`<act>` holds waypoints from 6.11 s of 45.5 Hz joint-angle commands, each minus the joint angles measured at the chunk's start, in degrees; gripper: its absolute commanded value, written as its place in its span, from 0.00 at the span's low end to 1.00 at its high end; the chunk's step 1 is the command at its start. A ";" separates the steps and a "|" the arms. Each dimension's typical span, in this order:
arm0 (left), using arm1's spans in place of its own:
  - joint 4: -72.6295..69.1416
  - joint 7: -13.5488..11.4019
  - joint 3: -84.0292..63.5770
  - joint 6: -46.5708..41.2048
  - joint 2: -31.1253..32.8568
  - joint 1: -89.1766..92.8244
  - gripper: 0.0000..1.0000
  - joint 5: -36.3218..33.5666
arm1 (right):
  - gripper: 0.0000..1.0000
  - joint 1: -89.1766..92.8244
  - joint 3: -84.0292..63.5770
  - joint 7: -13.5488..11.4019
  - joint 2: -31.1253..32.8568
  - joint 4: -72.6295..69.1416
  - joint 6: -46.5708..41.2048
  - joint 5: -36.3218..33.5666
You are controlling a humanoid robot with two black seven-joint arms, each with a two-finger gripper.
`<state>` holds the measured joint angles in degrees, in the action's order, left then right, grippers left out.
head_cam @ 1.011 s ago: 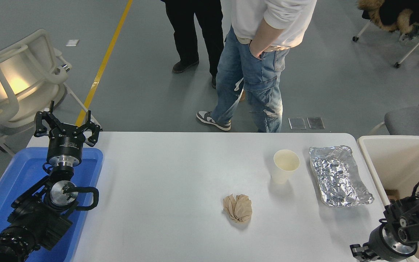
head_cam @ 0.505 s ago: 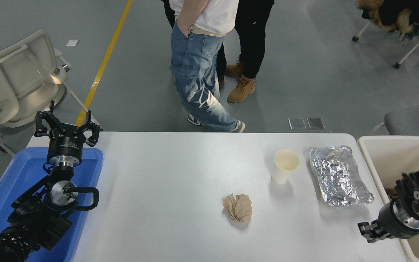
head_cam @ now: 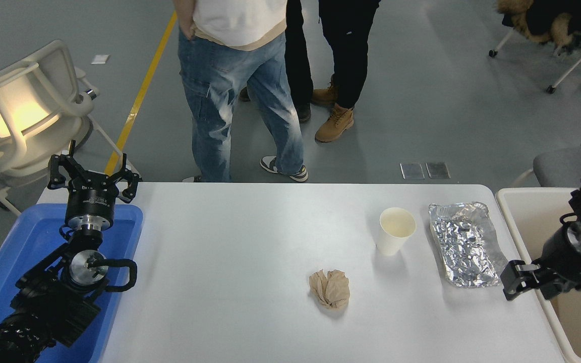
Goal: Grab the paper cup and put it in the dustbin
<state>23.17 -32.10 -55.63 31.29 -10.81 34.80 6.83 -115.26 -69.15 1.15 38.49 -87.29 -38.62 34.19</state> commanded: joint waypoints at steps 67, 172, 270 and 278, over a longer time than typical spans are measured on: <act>0.03 -0.07 0.09 0.00 -0.09 0.09 0.99 0.02 | 1.00 15.50 15.44 -4.66 -11.42 27.52 8.03 -3.07; 0.03 0.02 0.17 0.00 -0.09 0.00 0.99 0.02 | 0.00 -0.91 9.74 -8.10 -12.66 8.72 10.60 -11.25; -0.05 -0.07 0.17 -0.09 -0.09 0.09 0.99 0.11 | 0.00 74.92 46.47 -2.82 -5.44 68.30 36.33 -14.77; -0.06 -0.07 0.17 -0.09 -0.09 0.09 0.99 0.11 | 0.00 75.36 48.85 -3.61 -6.76 68.56 38.10 -14.77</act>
<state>23.14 -32.16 -55.46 31.23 -10.90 34.86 6.94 -44.54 -26.44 -1.47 35.44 -21.49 -3.05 21.53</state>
